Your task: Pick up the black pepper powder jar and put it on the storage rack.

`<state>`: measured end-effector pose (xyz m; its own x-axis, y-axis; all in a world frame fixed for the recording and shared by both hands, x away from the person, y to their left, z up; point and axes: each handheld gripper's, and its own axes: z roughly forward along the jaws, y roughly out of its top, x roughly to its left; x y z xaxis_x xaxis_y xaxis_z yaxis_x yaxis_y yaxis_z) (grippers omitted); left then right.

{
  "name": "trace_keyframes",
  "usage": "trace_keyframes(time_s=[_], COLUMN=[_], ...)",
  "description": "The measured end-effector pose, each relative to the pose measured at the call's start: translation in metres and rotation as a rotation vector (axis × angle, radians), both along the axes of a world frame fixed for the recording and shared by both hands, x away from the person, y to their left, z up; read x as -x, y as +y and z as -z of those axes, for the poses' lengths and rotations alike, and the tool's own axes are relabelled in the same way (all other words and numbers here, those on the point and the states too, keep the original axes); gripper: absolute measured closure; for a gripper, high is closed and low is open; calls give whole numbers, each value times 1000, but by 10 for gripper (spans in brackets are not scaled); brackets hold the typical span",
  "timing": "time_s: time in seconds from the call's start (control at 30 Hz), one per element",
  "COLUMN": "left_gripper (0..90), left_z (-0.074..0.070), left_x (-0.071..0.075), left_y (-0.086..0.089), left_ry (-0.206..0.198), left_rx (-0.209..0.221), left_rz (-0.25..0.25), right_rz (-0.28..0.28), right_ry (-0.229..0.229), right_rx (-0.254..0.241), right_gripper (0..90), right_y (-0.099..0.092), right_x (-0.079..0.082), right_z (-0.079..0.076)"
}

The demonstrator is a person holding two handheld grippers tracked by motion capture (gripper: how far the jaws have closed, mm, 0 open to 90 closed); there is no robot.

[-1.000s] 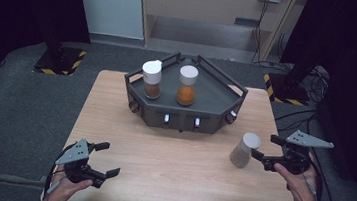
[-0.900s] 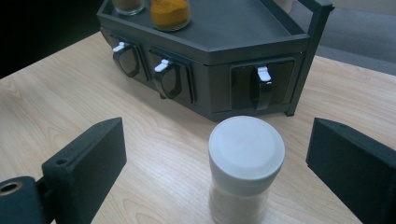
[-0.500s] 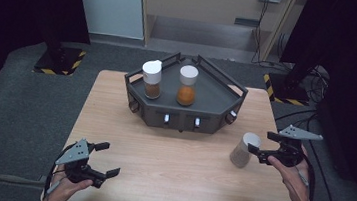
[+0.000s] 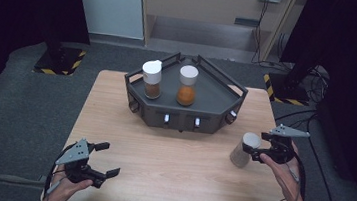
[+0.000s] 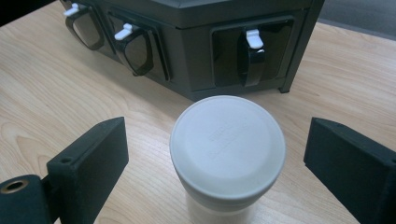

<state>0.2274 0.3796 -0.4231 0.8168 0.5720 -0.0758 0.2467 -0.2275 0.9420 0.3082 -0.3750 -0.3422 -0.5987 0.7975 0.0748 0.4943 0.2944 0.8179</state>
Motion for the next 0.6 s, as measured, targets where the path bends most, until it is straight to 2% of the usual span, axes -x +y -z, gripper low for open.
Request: trace_keyframes(time_s=[0.13, 0.43, 0.57, 0.6], left_gripper=[23, 23, 24, 24], left_z=[0, 0, 0, 0], left_x=[0, 0, 0, 0], left_y=[0, 0, 0, 0], left_ry=[0, 1, 1, 1], left_rx=[0, -1, -1, -1], left_rz=[0, 1, 0, 0], right_rz=[0, -3, 2, 6], right_ry=[3, 22, 18, 19], right_rx=[20, 24, 38, 40], right_gripper=[80, 143, 206, 247], right_y=[5, 8, 10, 10], right_x=[-3, -9, -8, -8], right_z=[3, 13, 15, 16])
